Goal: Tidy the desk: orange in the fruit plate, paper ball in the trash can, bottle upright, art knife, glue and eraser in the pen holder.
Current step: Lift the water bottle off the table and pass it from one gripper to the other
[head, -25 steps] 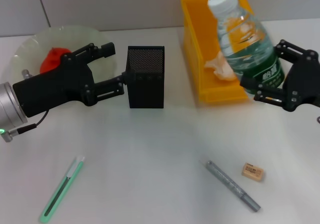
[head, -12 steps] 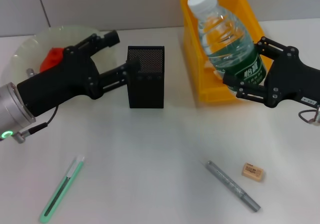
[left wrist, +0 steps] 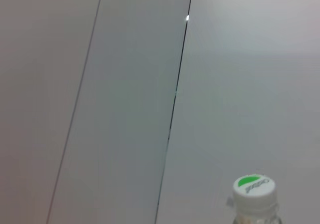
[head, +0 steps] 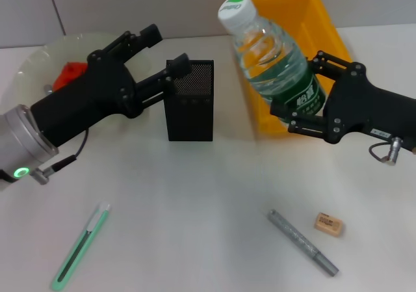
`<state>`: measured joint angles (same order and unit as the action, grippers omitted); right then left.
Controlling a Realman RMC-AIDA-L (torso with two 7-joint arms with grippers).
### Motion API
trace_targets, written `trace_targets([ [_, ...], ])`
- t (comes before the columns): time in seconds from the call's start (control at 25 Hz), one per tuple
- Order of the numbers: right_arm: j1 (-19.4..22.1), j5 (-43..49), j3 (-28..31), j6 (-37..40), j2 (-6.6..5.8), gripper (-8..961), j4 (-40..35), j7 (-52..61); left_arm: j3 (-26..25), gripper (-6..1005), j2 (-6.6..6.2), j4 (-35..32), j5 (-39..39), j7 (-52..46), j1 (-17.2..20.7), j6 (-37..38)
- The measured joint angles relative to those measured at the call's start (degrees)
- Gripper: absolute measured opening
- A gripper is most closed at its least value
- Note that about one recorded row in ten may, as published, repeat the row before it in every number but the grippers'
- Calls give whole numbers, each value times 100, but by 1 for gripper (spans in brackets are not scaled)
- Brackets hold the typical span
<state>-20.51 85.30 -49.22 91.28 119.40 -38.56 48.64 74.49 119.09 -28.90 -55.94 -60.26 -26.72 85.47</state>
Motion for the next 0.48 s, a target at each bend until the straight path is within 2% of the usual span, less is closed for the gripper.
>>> trace_targets([
  [0.24, -79, -28, -85, -106, 9, 761, 127, -130, 479, 820, -1, 13, 510, -1, -14, 4],
  [0.48, -179, -55, -88, -115, 13, 761, 266, -346, 1190, 819, 4, 20, 1268, 167, -7, 17],
])
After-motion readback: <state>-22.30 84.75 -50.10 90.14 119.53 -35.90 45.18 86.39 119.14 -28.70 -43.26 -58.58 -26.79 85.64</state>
